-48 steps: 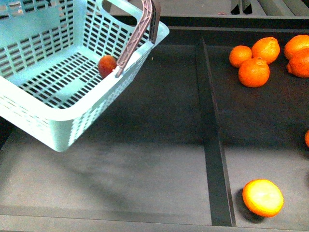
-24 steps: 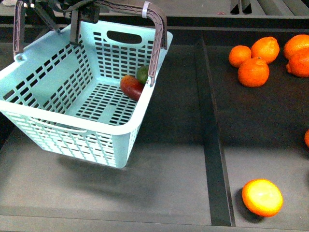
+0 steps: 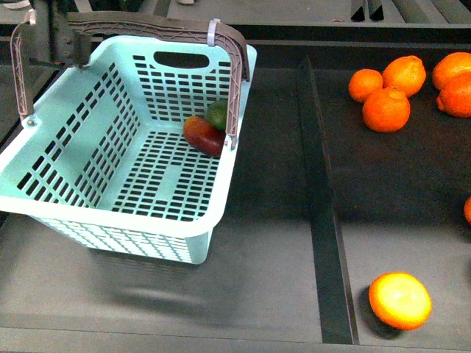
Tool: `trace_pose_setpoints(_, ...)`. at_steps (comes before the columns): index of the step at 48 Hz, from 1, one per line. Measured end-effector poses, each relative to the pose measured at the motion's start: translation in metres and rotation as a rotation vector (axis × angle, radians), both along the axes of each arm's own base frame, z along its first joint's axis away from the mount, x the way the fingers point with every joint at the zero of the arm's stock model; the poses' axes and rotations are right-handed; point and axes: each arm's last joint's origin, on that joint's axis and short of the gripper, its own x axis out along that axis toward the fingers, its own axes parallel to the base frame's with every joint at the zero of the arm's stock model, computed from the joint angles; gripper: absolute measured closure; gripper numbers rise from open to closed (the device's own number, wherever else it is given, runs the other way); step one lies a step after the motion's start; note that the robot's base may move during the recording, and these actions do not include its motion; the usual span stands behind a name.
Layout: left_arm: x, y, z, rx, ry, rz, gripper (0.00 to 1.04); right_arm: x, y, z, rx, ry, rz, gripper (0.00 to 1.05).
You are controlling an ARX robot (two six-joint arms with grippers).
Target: Pick mango and avocado into basket
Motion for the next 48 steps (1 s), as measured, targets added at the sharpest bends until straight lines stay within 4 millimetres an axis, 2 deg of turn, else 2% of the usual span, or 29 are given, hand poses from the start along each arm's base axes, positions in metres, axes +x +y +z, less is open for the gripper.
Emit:
trace_pose_setpoints(4, -0.022, 0.011, 0.010, 0.066, 0.020, 0.028, 0.09, 0.000, 0.000, 0.000, 0.000, 0.000, 0.000, 0.09)
trace_pose_setpoints(6, -0.042, 0.020, 0.020, 0.144, 0.026, 0.050, 0.09, 0.000, 0.000, 0.000, 0.000, 0.000, 0.000, 0.09)
trace_pose_setpoints(9, -0.058, 0.026, 0.033, 0.191, 0.008, 0.063, 0.09, 0.000, 0.000, 0.000, 0.000, 0.000, 0.000, 0.09)
trace_pose_setpoints(12, -0.064, 0.028, 0.045, 0.209, -0.024, 0.059, 0.09, 0.000, 0.000, 0.000, 0.000, 0.000, 0.000, 0.09)
trace_pose_setpoints(16, -0.066, 0.028, 0.050, 0.228, -0.036, 0.044, 0.09, 0.000, 0.000, 0.000, 0.000, 0.000, 0.000, 0.09)
trace_pose_setpoints(19, -0.070, 0.033, 0.034, 0.373, -0.223, -0.185, 0.23, 0.000, 0.000, 0.000, 0.000, 0.000, 0.000, 0.09)
trace_pose_setpoints(21, -0.082, 0.039, 0.023, 0.586, -0.320, -0.293, 0.31, 0.000, 0.000, 0.000, 0.000, 0.000, -0.001, 0.09)
trace_pose_setpoints(23, -0.099, 0.045, 0.017, 0.816, -0.399, -0.346, 0.42, 0.000, 0.000, 0.000, 0.000, 0.000, 0.000, 0.09)
trace_pose_setpoints(27, -0.127, 0.058, 0.021, 1.155, -0.450, -0.380, 0.61, 0.000, 0.000, 0.000, 0.000, 0.000, 0.000, 0.09)
trace_pose_setpoints(30, -0.145, 0.067, 0.014, 1.261, -0.426, -0.397, 0.77, 0.000, 0.000, 0.000, 0.000, 0.000, 0.000, 0.09)
trace_pose_setpoints(33, -0.163, 0.071, 0.003, 1.300, -0.405, -0.432, 0.93, 0.000, 0.000, 0.000, 0.000, 0.000, 0.000, 0.09)
trace_pose_setpoints(35, -0.170, 0.073, 0.000, 1.309, -0.402, -0.438, 1.01, 0.000, 0.000, 0.000, 0.000, 0.000, 0.000, 0.09)
trace_pose_setpoints(36, -0.172, 0.074, -0.001, 1.311, -0.399, -0.438, 1.03, 0.000, 0.000, 0.000, 0.000, 0.000, 0.000, 0.09)
trace_pose_setpoints(48, -0.216, 0.091, -0.012, 1.330, -0.412, -0.451, 1.03, 0.000, 0.000, 0.000, 0.000, 0.000, 0.000, 0.09)
